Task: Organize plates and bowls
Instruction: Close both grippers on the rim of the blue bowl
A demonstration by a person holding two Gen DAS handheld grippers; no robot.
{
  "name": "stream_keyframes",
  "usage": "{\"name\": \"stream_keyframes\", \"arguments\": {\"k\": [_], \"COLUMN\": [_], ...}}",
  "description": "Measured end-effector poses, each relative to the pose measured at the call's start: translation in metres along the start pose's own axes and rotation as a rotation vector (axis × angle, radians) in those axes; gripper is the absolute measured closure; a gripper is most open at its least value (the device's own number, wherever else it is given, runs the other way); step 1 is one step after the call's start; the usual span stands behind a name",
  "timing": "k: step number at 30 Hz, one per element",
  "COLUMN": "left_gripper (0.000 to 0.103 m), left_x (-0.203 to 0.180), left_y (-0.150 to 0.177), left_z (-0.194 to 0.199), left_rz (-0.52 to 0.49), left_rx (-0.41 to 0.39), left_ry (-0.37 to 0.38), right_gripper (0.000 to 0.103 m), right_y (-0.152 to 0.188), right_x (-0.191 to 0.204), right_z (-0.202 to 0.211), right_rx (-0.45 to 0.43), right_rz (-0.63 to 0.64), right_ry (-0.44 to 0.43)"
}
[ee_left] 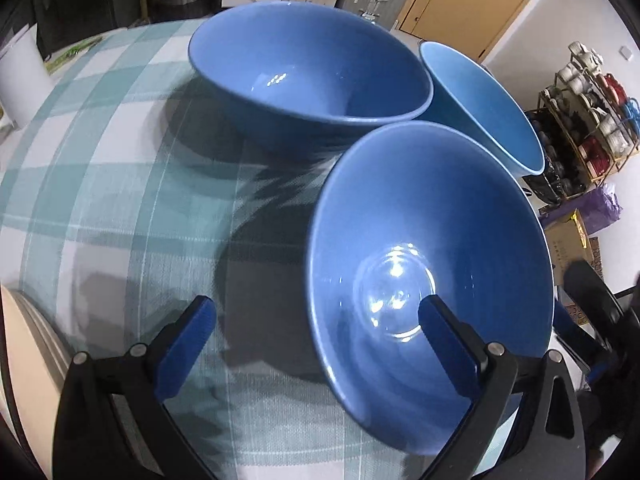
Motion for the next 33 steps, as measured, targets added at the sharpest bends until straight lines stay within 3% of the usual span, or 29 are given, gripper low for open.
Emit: {"name": "stream_keyframes", "arguments": {"k": [3, 6, 11, 13, 17, 19, 23, 33], "left_gripper": [0.003, 0.013, 0.045, 0.048, 0.061, 0.064, 0.079, 0.082], "left_x": [0.001, 0.005, 0.002, 0.002, 0.003, 0.002, 0.000, -0.003], "left_y": [-0.002, -0.004, -0.007, -0.007, -0.004, -0.003, 0.005, 0.018], "left_z": [-0.001, -0.001, -0.011, -0.013, -0.015, -0.015, -0.015, -0.004], "left_rz": [0.002, 0.006, -0.004, -0.001, -0.005, -0.010, -0.009, -0.045], "left_rx": [-0.010, -0.016, 0.005, 0.013, 0.025, 0.032, 0.062, 0.082], "left_ry": [0.001, 0.014, 0.019, 0.026, 0.035, 0.052, 0.103, 0.114], "right_gripper": [0.007, 0.014, 0.035, 0.052, 0.062, 0.075, 0.080, 0.080], "right_y": [0.000, 0.001, 0.010, 0.013, 0.016, 0.016, 0.018, 0.027], "right_x": [-0.003, -0.003, -0.008, -0.009, -0.009, -0.009, -0.005, -0.004], "right_z": [-0.014, -0.025, -0.035, -0.039, -0.037, -0.036, -0.034, -0.020], "right_rx": [0.018, 0.037, 0.068, 0.084, 0.080, 0.077, 0.086, 0.098], "right_rz": [-0.011, -0.013, -0.043, -0.055, -0.062, -0.075, -0.068, -0.090], "right_ry": [-0.011, -0.021, -0.029, -0.035, -0.023, -0.039, -0.035, -0.013]}}
Point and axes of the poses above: each gripper's, at about its wrist camera, not at the fingertips, and z roughly against the way its jaws point, x to its left, y to its underside, the point moved 6 cm from there along -z, roughly the way its jaws point, and after that the axes turned 15 degrees about z, right-handed, at the moved point
